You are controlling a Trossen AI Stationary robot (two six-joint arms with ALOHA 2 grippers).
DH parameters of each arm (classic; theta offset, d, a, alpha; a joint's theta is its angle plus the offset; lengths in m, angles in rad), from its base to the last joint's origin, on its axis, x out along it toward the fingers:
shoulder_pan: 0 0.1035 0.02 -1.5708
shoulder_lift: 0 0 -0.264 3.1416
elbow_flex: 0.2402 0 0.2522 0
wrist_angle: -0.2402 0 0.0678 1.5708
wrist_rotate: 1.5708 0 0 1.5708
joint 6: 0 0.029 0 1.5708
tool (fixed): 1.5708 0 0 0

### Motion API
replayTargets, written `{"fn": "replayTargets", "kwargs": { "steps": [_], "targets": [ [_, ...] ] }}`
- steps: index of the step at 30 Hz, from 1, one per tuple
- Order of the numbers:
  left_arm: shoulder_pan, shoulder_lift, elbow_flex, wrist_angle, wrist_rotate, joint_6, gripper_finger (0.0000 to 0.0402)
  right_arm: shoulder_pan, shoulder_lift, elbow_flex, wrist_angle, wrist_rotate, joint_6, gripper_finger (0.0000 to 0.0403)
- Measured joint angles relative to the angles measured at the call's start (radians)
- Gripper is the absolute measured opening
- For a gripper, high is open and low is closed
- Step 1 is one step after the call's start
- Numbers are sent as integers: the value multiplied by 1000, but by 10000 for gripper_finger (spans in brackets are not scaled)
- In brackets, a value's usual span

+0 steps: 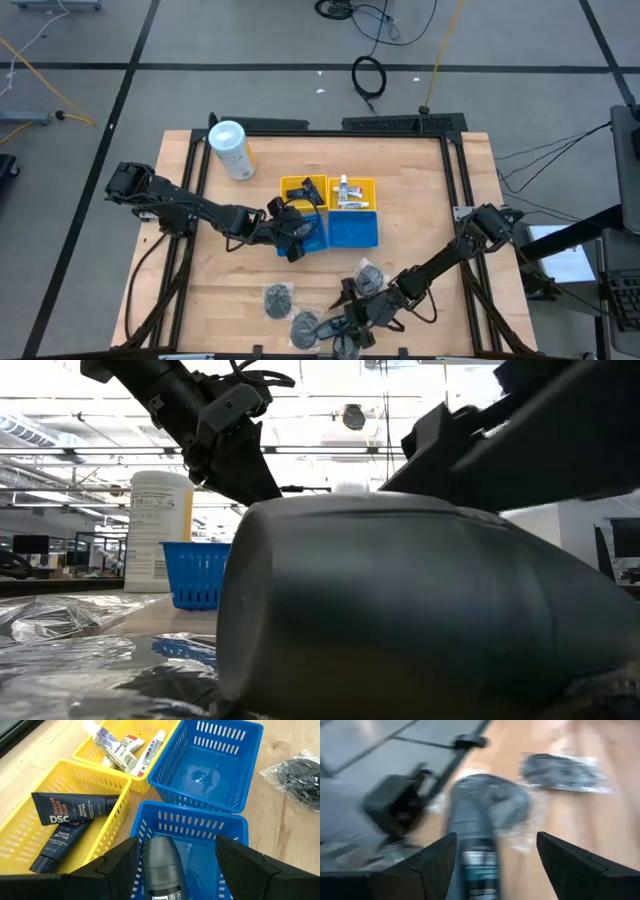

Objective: Pick & Place Travel size toiletries
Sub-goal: Put the deodorant into the left blue bin

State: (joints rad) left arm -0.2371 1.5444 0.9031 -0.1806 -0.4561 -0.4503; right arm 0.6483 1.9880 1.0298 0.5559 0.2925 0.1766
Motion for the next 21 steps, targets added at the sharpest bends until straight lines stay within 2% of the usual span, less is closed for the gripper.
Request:
{"fn": "replayTargets", "kwargs": {
  "steps": [2, 8, 16, 21],
  "targets": [
    [0, 0, 0, 0, 0, 0, 255, 7, 1, 0, 9, 20, -2, 262],
    [0, 0, 0, 0, 0, 5, 255, 16, 9, 0, 29, -36, 22, 259],
    [0, 0, 0, 0, 1, 7, 255, 3, 122, -1, 171, -40, 21, 257],
    [0, 0, 0, -1, 1, 4, 255, -14, 162, -1, 182, -60, 56, 256]
  ]
}}
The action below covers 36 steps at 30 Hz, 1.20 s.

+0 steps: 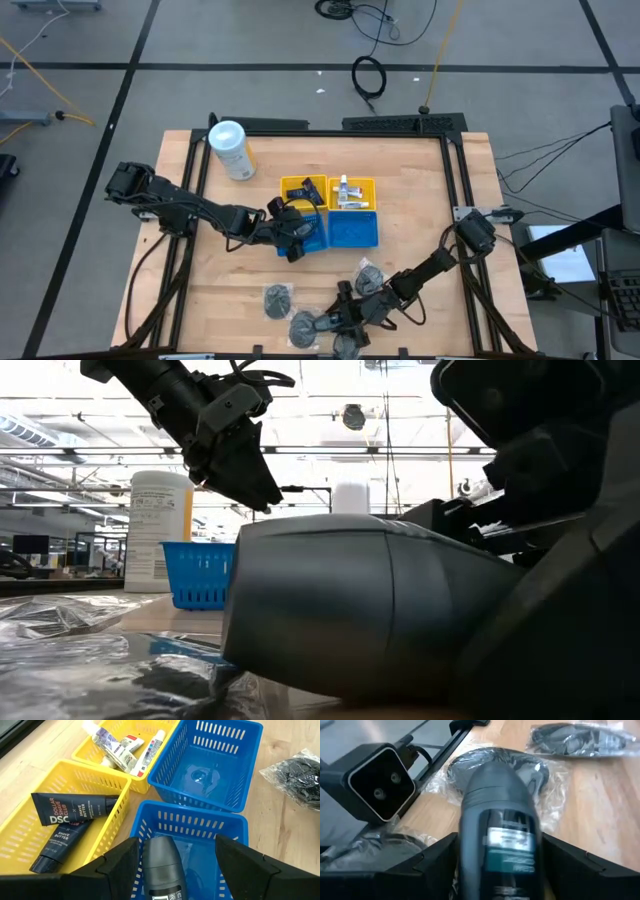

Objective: Pick & Place Travel size toiletries
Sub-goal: Put the deodorant into the left blue bin

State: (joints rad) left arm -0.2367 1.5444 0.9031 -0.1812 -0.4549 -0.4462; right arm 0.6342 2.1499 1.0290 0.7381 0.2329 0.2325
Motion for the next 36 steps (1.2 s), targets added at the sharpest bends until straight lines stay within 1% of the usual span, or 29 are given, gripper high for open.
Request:
{"fn": "replayTargets", "kwargs": {
  "steps": [7, 13, 26, 36],
  "targets": [
    [0, 0, 0, 0, 0, -1, 255, -12, 9, 1, 0, -2, 18, 249],
    [0, 0, 0, -1, 0, -1, 255, -14, 9, 1, -9, -2, 18, 197],
    [0, 0, 0, -1, 0, 0, 255, -17, 9, 1, 5, -5, 16, 197],
    [0, 0, 0, 6, 0, 0, 255, -21, -62, -2, -34, 3, -13, 197]
  ]
}}
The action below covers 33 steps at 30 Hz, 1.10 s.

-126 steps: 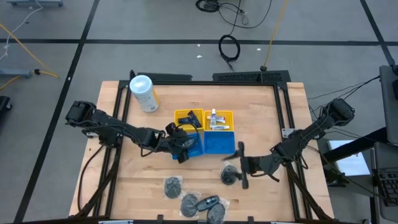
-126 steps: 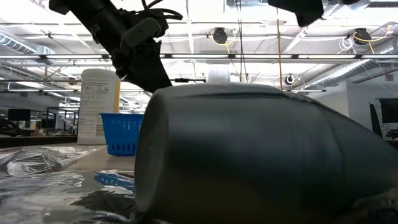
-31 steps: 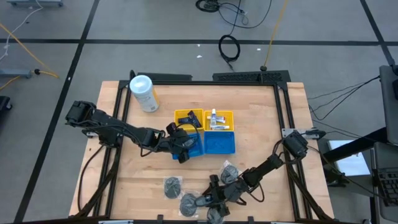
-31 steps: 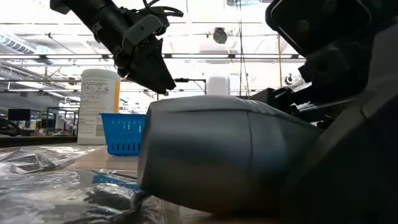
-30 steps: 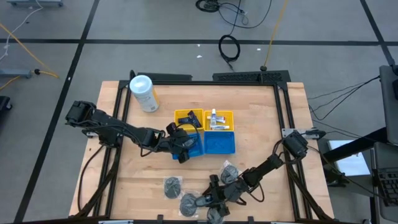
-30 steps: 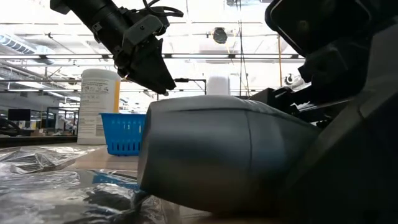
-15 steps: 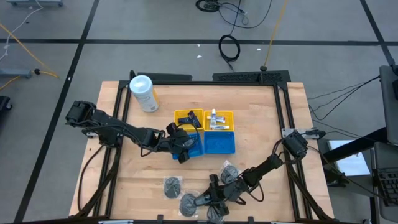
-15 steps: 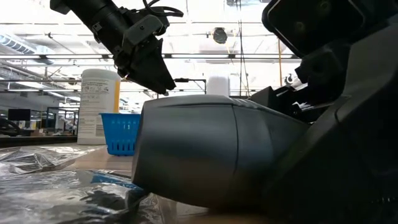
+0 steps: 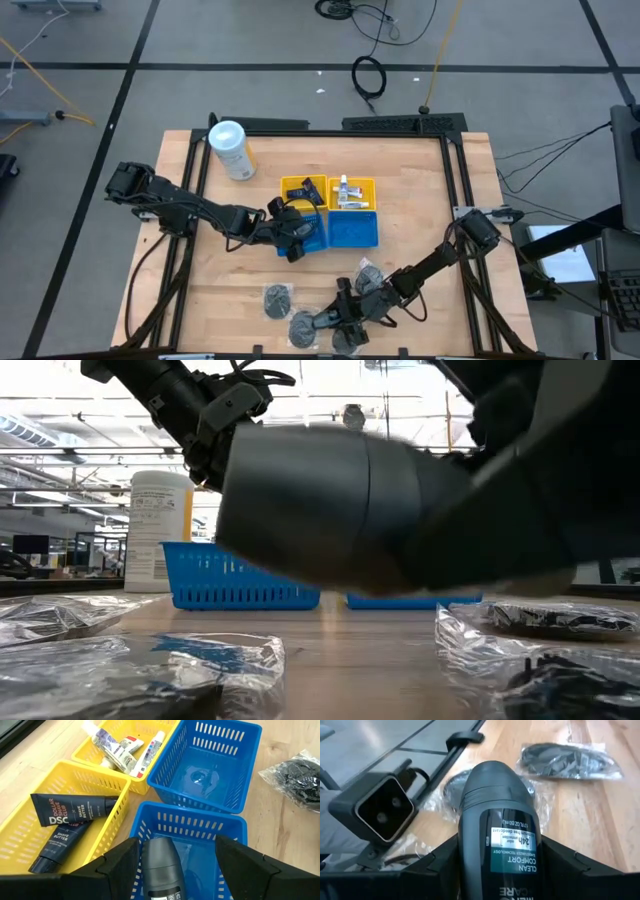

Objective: Pick & Place Travel size toiletries
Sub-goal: Put the deodorant into the left blue bin

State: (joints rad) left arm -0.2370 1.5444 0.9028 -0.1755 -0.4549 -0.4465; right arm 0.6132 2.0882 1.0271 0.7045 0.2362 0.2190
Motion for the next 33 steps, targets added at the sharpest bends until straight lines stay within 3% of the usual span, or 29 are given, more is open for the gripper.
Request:
{"fn": "replayTargets", "kwargs": {
  "steps": [5, 15, 25, 33],
  "targets": [
    [0, 0, 0, 15, 2, -1, 255, -6, -37, 0, -37, 6, -30, 197],
    [0, 0, 0, 111, 68, 27, 255, -10, -218, 0, -314, 242, -114, 197],
    [5, 0, 0, 402, 197, 22, 255, -11, -411, 1, -524, 481, -191, 197],
    [39, 0, 0, 653, 323, -103, 255, -11, -451, 1, -563, 590, -250, 197]
  ]
}}
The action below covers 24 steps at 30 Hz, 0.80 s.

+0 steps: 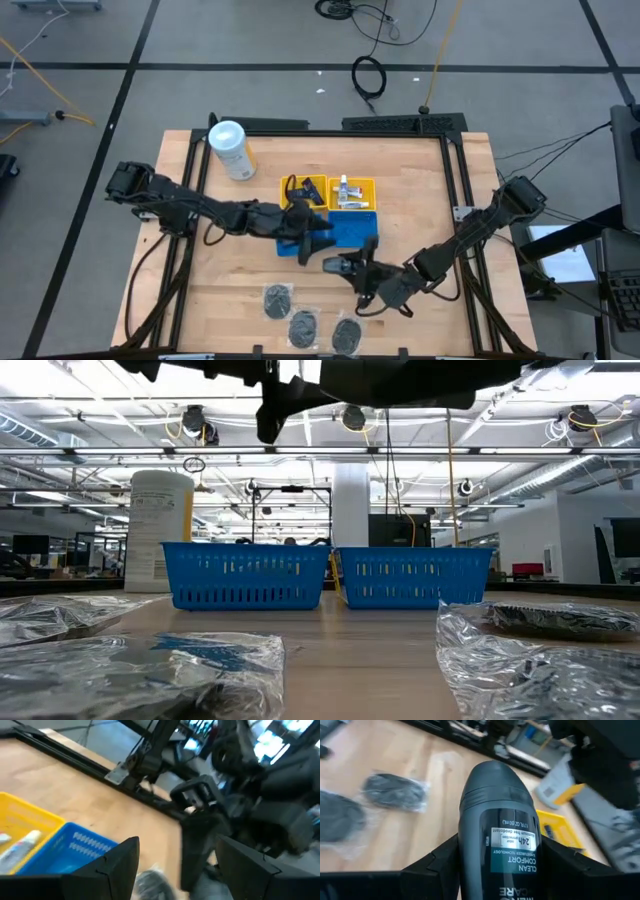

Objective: Pick & Place Travel size toiletries
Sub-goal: Put the deodorant into the left blue bin

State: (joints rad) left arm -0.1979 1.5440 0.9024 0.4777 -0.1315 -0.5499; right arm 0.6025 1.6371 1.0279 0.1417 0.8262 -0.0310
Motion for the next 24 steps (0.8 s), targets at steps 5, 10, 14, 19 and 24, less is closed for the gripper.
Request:
{"fn": "replayTargets", "kwargs": {
  "steps": [5, 10, 14, 19, 24],
  "targets": [
    [22, 0, 0, -6, 11, -91, 255, -9, 0, 0, 7, 42, -19, 197],
    [34, 0, 0, -9, 57, -122, 255, -22, 0, 0, 11, 102, -59, 197],
    [34, 0, 0, -9, 83, -135, 255, -34, -15, 0, 8, 115, -68, 197],
    [34, 0, 0, -10, 88, -137, 255, -46, -61, 0, 10, 117, -92, 197],
    [35, -1, 1, 6, 92, -168, 255, -53, -93, 0, 4, 114, -124, 197]
  ]
}}
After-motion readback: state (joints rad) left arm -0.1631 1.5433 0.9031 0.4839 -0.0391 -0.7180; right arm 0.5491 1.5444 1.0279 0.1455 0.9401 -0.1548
